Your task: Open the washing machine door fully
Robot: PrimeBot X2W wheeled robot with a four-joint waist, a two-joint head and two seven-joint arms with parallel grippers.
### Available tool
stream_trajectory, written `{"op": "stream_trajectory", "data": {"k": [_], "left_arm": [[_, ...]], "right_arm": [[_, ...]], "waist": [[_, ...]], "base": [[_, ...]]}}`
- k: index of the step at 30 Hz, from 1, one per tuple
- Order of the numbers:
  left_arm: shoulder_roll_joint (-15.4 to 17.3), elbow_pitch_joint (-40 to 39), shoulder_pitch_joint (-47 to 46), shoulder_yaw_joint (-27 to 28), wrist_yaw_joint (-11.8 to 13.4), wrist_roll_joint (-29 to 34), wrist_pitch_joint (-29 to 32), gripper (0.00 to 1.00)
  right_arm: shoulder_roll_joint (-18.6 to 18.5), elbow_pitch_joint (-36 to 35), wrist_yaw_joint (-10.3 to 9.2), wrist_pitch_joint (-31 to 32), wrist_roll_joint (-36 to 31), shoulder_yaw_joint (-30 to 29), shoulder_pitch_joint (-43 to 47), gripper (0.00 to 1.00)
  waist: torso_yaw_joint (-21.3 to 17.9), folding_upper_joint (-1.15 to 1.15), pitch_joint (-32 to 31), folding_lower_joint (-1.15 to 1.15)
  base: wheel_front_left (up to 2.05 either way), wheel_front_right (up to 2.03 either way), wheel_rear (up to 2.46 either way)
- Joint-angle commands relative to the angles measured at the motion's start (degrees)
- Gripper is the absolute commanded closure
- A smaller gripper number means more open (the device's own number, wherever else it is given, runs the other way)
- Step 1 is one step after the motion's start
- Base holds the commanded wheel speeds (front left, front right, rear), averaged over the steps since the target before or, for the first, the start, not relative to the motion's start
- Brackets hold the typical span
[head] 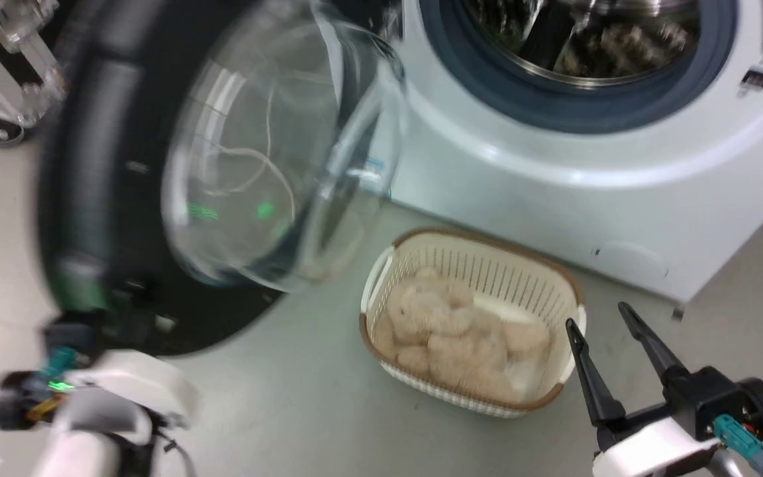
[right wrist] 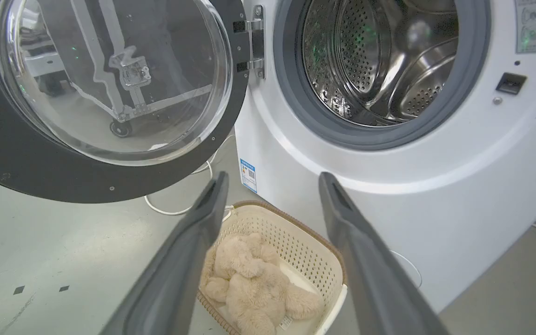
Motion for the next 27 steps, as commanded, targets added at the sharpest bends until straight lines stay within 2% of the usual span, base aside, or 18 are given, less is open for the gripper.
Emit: {"op": "stream_trajectory", "data": {"k": [1, 9, 14, 22, 27], "left_arm": [[1.0, 0.8, -1.0, 1.0, 0.3, -0.3, -0.1, 1.0], [8.5, 9.9, -8.9, 8.8, -1.3, -3.7, -1.4, 1.0], [11.7, 16.4, -13.4, 10.9, -3.4, -5.0, -3.6, 1.0], [12.1, 25.9, -17.3, 10.0, -5.3, -4.3, -10.4, 1.0], [10.9, 23.9, -16.0, 8.0, -6.1, -1.8, -15.6, 1.0]], "right_arm": [[0.1, -0.4, -0.05, 0.2, -0.4, 0.0, -0.7, 0.0], [-1.8, -2.6, -0.05, 2.3, -2.4, -1.6, -3.2, 0.0], [-3.3, -3.2, -0.05, 3.2, -2.4, -1.6, -3.1, 0.0], [-3.5, -2.7, -0.05, 2.7, -2.1, -2.0, -3.0, 0.0], [-2.8, -2.1, -0.05, 1.1, -1.9, -3.3, -2.6, 0.0]], "waist": [[-0.1, 0.0, 3.2, -0.01], [-1.8, 0.0, 9.3, -0.01], [-2.1, 0.0, 10.9, -0.01], [-2.2, 0.0, 9.1, -0.01], [-3.0, 0.0, 5.1, -0.01]], "base": [[0.0, 0.0, 0.0], [0.0, 0.0, 0.0], [0.0, 0.0, 0.0], [0.0, 0.0, 0.0], [0.0, 0.0, 0.0]]}}
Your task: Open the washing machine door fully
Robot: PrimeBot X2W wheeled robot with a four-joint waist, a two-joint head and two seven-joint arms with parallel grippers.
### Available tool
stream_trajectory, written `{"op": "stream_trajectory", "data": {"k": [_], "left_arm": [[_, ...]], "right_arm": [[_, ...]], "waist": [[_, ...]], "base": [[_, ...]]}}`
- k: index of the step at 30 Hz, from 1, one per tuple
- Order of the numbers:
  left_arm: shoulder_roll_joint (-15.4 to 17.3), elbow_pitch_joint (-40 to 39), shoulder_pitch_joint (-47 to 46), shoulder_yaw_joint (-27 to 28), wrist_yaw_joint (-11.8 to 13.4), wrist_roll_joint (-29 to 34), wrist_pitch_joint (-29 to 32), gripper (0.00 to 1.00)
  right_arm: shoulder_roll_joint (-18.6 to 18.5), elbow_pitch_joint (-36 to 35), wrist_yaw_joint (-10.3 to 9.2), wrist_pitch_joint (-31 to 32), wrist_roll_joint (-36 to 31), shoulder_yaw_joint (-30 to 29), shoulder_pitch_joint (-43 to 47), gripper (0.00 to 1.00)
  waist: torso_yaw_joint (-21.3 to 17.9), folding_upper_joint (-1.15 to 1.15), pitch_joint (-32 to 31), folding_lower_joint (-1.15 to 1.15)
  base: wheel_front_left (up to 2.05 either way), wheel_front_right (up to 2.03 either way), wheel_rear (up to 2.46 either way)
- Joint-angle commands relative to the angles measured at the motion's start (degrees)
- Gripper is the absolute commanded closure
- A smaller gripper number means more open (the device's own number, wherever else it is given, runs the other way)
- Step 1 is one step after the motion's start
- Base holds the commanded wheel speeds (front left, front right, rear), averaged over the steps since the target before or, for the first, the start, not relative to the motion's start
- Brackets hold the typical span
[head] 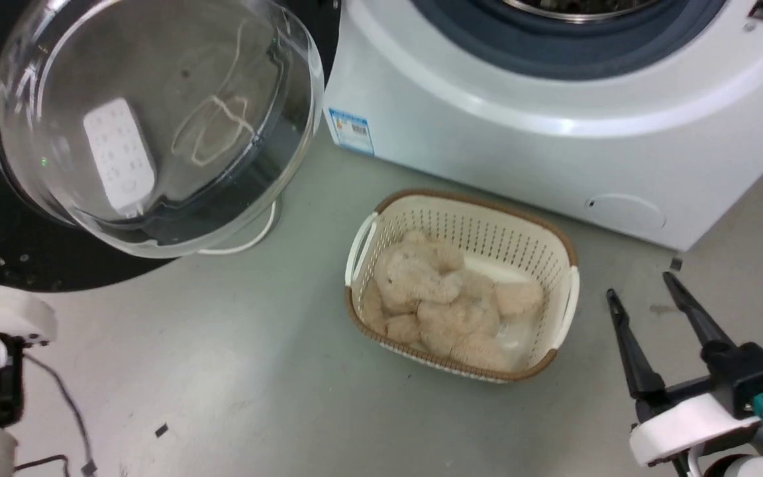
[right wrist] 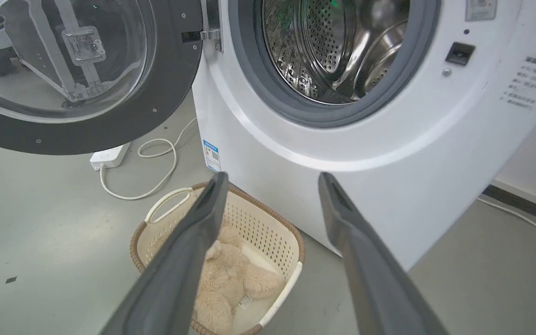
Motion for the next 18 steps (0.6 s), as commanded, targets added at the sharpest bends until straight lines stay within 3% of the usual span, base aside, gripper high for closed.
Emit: {"op": "stream_trajectory", "data": {"k": [1, 9, 18], "left_arm": [[-0.9, -1.2, 1.2, -0.4, -0.1, 0.6, -0.6, 1.0], [-8.3, -14.5, 11.5, -2.3, 0.3, 0.6, -1.3, 1.0], [-13.2, -27.9, 23.5, -4.9, 2.5, -1.0, 1.8, 1.0]], "right_arm": [[0.3, -0.1, -0.06, -0.6, 0.3, -0.8, 0.0, 0.0], [1.3, -0.6, -0.06, -1.3, 0.5, -3.3, 2.0, 0.0], [2.3, -2.4, -0.06, -2.1, 0.9, -1.1, 5.2, 0.0]], "waist": [[-0.9, 0.0, -2.3, 0.0], [-5.2, 0.0, -9.8, 0.0], [-13.3, 0.0, -15.9, 0.0]], "base": [[0.0, 0.0, 0.0], [0.0, 0.0, 0.0], [0.0, 0.0, 0.0]]}}
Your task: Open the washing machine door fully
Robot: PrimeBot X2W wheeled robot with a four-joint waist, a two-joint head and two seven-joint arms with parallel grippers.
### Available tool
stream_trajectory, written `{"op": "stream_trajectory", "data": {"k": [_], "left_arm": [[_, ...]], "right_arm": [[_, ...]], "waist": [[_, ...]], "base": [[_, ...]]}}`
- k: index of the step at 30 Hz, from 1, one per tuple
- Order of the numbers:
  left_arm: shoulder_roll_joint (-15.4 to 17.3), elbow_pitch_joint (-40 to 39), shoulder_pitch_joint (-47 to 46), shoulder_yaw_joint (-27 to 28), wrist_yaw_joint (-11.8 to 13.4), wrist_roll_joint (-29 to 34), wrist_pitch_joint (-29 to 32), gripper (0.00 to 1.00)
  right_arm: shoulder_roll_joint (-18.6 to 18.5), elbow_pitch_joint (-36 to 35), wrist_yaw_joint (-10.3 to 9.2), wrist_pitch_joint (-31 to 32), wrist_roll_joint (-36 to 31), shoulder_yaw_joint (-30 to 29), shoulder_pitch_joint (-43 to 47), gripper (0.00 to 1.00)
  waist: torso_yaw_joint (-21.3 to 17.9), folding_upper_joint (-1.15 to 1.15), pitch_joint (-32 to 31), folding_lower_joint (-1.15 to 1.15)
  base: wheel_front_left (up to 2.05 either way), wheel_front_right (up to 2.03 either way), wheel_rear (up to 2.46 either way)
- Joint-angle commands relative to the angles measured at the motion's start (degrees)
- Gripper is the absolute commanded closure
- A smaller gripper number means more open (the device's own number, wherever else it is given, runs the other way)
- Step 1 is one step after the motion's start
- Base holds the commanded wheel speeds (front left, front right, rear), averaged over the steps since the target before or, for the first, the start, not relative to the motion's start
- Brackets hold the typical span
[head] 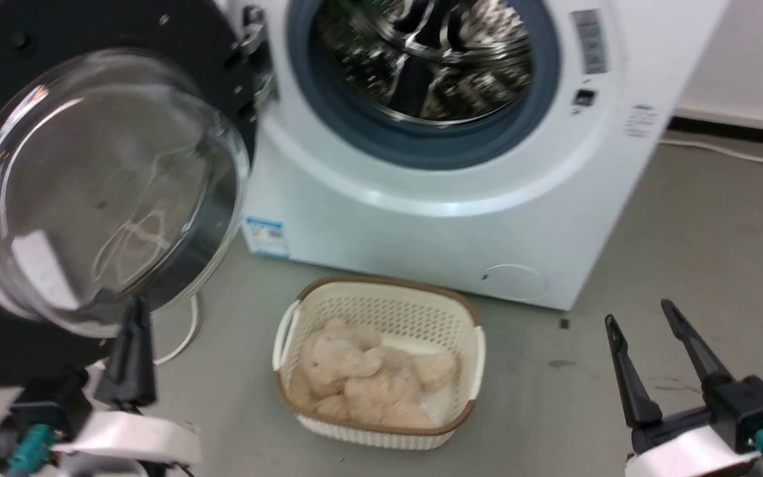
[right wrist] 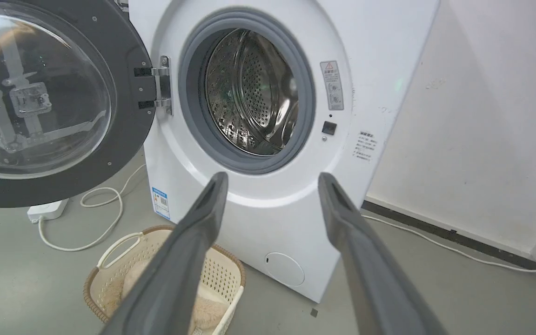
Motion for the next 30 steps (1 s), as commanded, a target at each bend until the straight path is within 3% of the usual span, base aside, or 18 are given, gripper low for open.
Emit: {"op": "stream_trajectory", "data": {"k": [1, 4, 5, 6, 13, 30], "left_arm": [[-0.8, -1.2, 1.5, -0.7, 0.5, -0.3, 0.5, 1.0], [-2.5, -2.8, 4.2, -2.6, 1.5, -0.3, 1.8, 1.0], [-3.0, -3.0, 5.2, -2.8, 2.0, -0.2, 2.1, 0.69], [-3.3, -3.1, 6.2, -2.8, 2.7, 0.0, 1.9, 0.0], [-4.4, -2.4, 10.6, -5.3, 3.5, 1.9, 0.5, 0.0], [-4.2, -2.4, 11.2, -8.2, 5.1, 5.2, 0.4, 0.0]], "right_arm": [[0.3, -0.1, -0.05, -0.4, 0.5, -0.2, 1.2, 0.0], [0.6, 0.3, -0.05, -0.8, 1.0, -0.1, 2.4, 0.0], [0.7, 0.4, -0.05, -0.9, 1.1, 0.2, 2.7, 0.0], [0.7, 0.5, -0.05, -1.0, 1.2, 0.7, 2.8, 0.0], [0.8, 1.8, -0.05, -1.9, 2.1, 0.5, 4.0, 0.0], [0.8, 3.9, -0.05, -2.8, 3.6, -0.1, 5.2, 0.0]], "waist": [[-3.6, 0.0, -3.1, 0.01], [-5.4, 0.0, -3.8, 0.01], [-6.1, 0.0, -3.9, 0.01], [-6.8, 0.0, -4.0, 0.01], [-9.0, 0.0, -4.2, 0.01], [-10.7, 0.0, -3.6, 0.01]], "base": [[0.0, 0.0, 0.0], [0.0, 0.0, 0.0], [0.0, 0.0, 0.0], [0.0, 0.0, 0.0], [0.0, 0.0, 0.0], [0.0, 0.0, 0.0]]}}
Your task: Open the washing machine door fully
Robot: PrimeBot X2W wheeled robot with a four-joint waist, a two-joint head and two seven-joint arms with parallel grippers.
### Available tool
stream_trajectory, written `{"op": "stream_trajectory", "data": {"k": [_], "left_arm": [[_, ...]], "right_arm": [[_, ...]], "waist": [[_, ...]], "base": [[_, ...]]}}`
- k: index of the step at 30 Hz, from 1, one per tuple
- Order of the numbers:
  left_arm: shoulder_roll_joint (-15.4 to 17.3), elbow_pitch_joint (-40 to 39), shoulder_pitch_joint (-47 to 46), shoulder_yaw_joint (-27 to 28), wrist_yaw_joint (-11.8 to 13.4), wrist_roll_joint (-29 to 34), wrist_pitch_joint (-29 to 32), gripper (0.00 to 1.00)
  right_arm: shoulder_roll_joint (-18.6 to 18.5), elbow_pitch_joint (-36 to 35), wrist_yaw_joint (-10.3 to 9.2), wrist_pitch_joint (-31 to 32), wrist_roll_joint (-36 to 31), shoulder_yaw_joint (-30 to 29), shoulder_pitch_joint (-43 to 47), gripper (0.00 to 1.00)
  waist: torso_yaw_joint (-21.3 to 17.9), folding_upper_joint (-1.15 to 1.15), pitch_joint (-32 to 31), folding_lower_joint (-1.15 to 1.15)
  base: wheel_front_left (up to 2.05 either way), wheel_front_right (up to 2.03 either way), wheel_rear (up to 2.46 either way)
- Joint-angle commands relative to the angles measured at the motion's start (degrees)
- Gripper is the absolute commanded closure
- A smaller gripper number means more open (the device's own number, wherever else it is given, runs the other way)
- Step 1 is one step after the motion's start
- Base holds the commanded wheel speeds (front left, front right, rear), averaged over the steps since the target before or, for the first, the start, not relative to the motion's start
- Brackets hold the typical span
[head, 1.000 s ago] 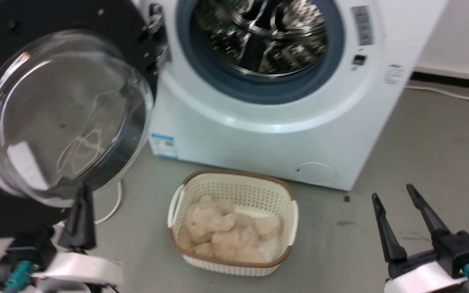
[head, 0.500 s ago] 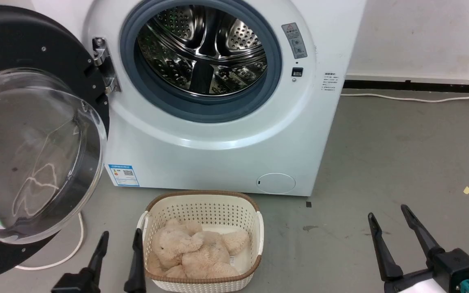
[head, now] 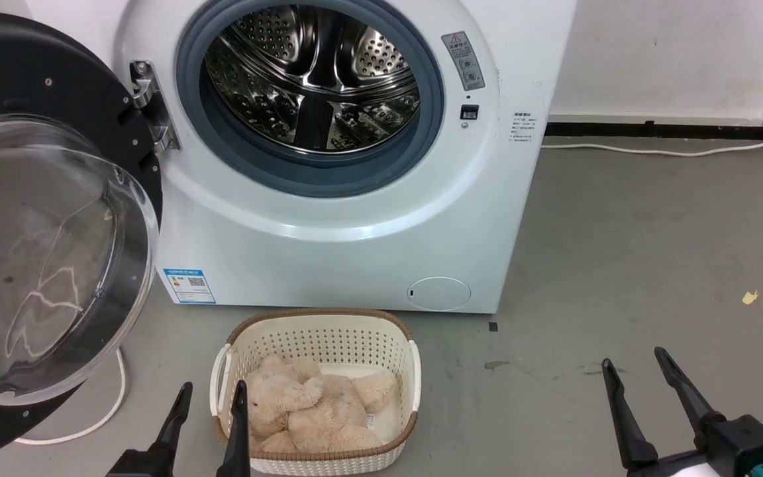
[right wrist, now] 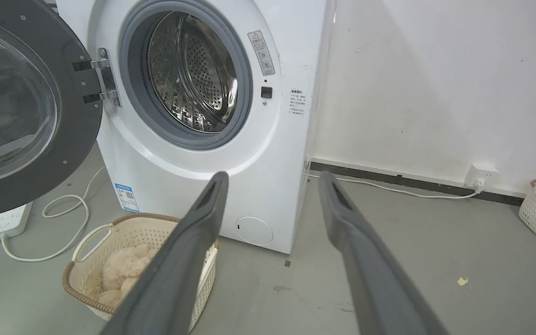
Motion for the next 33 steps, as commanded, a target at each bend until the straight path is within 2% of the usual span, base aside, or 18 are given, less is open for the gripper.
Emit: {"op": "stream_trajectory", "data": {"k": [1, 4, 5, 33], "left_arm": [[0.1, -0.2, 0.2, 0.0, 0.3, 0.2, -0.4, 0.0], [0.0, -0.3, 0.2, 0.1, 0.5, 0.0, -0.3, 0.0], [0.0, -0.1, 0.0, 0.0, 0.2, -0.1, 0.0, 1.0], [-1.7, 0.7, -1.9, 2.1, -1.5, 3.2, 2.3, 1.0]], "right_arm": [[0.2, 0.2, -0.05, -0.5, 0.2, 0.0, 0.3, 0.0], [0.2, 0.4, -0.05, -0.6, 0.4, 0.1, 0.2, 0.0], [0.0, 0.3, 0.0, -0.3, 0.1, 0.1, 0.0, 1.0], [0.0, 0.5, 0.0, 2.0, -0.1, 0.5, -1.3, 1.0]], "waist": [[0.0, 0.0, 0.0, 0.0], [0.1, 0.0, 0.2, 0.0], [0.1, 0.0, 0.2, 0.0], [0.3, 0.0, 0.3, 0.0]], "base": [[0.0, 0.0, 0.0], [0.0, 0.0, 0.0], [0.0, 0.0, 0.0], [0.0, 0.0, 0.0]]}}
